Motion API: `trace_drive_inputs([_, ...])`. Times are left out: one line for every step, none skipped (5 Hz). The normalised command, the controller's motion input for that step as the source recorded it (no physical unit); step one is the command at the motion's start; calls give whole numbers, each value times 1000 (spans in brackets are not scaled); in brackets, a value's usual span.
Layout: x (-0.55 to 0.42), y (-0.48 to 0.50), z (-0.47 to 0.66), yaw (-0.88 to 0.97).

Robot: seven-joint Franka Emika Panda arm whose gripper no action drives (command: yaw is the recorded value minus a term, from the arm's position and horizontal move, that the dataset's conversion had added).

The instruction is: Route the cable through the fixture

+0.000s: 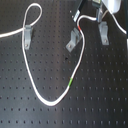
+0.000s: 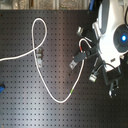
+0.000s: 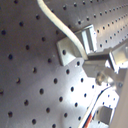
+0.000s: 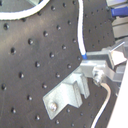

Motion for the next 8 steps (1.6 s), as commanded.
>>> trace_drive_inputs([-21, -15, -445, 0])
trace_drive_inputs([-3, -9, -501, 0])
trace_drive_inputs([1, 1, -240, 114])
trace_drive_inputs([-55, 149, 1, 660])
trace_drive_inputs([0, 0, 0, 906])
trace_drive_inputs([0, 0, 11, 986])
trace_drive_inputs([-2, 0, 30, 1000])
trace_drive_inputs([-4, 0, 34, 999])
